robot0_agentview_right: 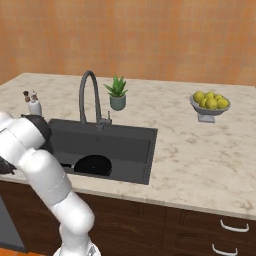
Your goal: Pick the pan and sponge and place them into the sink. Then turn on the water.
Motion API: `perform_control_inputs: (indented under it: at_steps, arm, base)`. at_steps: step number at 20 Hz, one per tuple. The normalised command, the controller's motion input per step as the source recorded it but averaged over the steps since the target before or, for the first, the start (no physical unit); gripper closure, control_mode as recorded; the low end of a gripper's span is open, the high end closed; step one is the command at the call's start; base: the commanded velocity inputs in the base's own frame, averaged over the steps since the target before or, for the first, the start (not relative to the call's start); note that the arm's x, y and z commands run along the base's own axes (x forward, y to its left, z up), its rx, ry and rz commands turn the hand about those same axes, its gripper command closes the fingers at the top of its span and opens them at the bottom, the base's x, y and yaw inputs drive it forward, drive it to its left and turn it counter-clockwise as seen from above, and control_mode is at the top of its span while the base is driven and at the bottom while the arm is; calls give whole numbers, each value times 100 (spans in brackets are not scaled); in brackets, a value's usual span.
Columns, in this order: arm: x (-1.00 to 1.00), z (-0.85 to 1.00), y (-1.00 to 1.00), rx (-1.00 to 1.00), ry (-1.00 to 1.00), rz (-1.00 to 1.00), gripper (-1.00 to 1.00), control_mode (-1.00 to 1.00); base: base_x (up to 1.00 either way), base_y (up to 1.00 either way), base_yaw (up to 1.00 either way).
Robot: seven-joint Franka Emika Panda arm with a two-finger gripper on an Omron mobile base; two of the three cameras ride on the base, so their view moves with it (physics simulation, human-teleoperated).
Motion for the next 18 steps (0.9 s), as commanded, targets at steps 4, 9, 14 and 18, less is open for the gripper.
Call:
perform_control_inputs:
  at_steps: [4, 9, 14, 18]
  arm:
    - [21, -16, 64, -16, 0, 0, -100, -100]
    - [27, -2, 62, -13, 0, 3, -100, -100]
    - [31, -28, 34, -9, 1, 13, -100, -100]
    - [18, -51, 6, -3, 0, 14, -100, -100]
  base:
    - [0, 0, 0]
    - [0, 0, 0]
    - [0, 0, 0]
    - [0, 0, 0]
